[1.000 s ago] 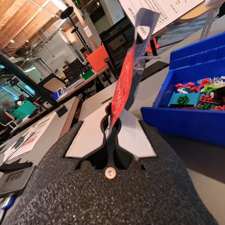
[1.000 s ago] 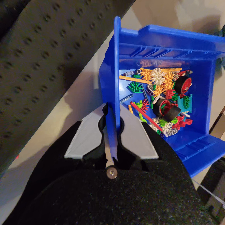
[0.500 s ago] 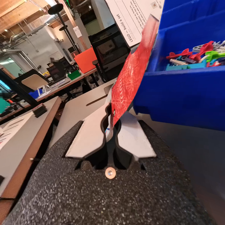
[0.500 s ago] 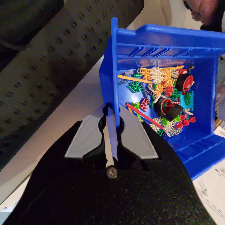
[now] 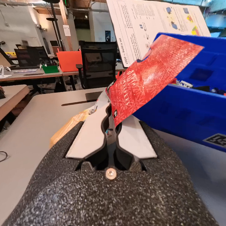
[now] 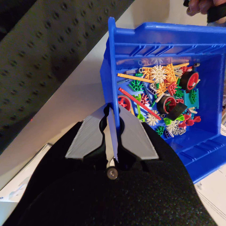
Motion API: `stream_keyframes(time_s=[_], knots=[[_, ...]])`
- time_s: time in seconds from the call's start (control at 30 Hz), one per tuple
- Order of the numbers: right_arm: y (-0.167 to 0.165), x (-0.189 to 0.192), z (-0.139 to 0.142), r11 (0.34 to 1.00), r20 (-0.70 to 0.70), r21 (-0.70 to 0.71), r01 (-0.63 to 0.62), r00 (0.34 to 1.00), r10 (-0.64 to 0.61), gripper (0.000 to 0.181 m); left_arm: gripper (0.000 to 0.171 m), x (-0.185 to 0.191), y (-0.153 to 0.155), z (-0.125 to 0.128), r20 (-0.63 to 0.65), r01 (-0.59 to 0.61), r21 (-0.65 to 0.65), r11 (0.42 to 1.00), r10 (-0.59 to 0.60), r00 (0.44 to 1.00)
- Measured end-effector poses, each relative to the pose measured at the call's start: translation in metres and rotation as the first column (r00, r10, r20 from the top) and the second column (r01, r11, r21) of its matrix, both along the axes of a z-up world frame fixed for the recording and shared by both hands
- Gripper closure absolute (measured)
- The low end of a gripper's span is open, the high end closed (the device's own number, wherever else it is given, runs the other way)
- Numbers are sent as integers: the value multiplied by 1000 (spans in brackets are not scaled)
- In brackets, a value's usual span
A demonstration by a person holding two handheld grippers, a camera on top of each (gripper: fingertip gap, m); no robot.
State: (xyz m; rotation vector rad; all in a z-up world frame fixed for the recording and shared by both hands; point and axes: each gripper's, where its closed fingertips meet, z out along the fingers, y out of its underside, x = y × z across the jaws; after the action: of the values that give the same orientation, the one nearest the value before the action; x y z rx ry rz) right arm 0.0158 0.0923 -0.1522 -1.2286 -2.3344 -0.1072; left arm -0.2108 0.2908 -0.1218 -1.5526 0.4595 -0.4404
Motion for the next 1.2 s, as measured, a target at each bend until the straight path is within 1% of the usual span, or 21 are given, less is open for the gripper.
stream_keyframes(time_s=[0.07, 0.1, 0.2, 0.3, 0.47, 0.63, 0.73, 0.83, 0.93, 1.03, 1.13, 1.2], knots=[[-3, -2, 4, 1000, -25, -26, 2, 1000, -2, 177, 171, -1, 1, 3, 83, 18, -27, 999, -16, 996], [-1, -2, 5, 1000, -28, -8, 0, 1000, -1, 177, 171, -2, 2, 6, 121, 32, -34, 999, -28, 992], [9, 1, 3, 998, -7, 56, 13, 1000, -13, 177, 171, -1, 2, 10, 173, 53, -39, 998, -46, 984], [10, 0, 8, 999, -32, 32, 22, 999, -21, 178, 171, -3, 3, 15, 236, 64, -59, 996, -48, 971], [8, 3, 10, 999, -36, 45, 17, 999, -15, 177, 171, -8, 5, 25, 328, 79, -81, 994, -48, 944], [11, 4, 11, 998, -39, 43, 35, 999, -34, 177, 171, -4, 3, 30, 347, 102, -85, 991, -67, 936], [12, -3, 13, 999, -70, 26, 47, 997, -45, 177, 171, 1, 2, 32, 333, 96, -61, 994, -70, 940], [12, -8, 17, 998, -106, 32, 44, 994, -41, 176, 171, 3, 2, 32, 330, 84, -63, 994, -59, 942], [16, -6, 19, 996, -116, 77, 51, 992, -42, 177, 171, 7, 2, 30, 329, 96, -72, 993, -68, 942], [18, -10, 22, 995, -132, 76, 60, 990, -49, 178, 171, 14, 1, 32, 323, 99, -57, 993, -76, 943], [18, -12, 23, 996, -132, 69, 61, 990, -51, 176, 171, 24, 2, 28, 284, 99, -67, 993, -76, 956], [15, -13, 28, 996, -149, 58, 62, 987, -53, 176, 171, 24, 3, 27, 299, 89, -63, 994, -67, 952]])
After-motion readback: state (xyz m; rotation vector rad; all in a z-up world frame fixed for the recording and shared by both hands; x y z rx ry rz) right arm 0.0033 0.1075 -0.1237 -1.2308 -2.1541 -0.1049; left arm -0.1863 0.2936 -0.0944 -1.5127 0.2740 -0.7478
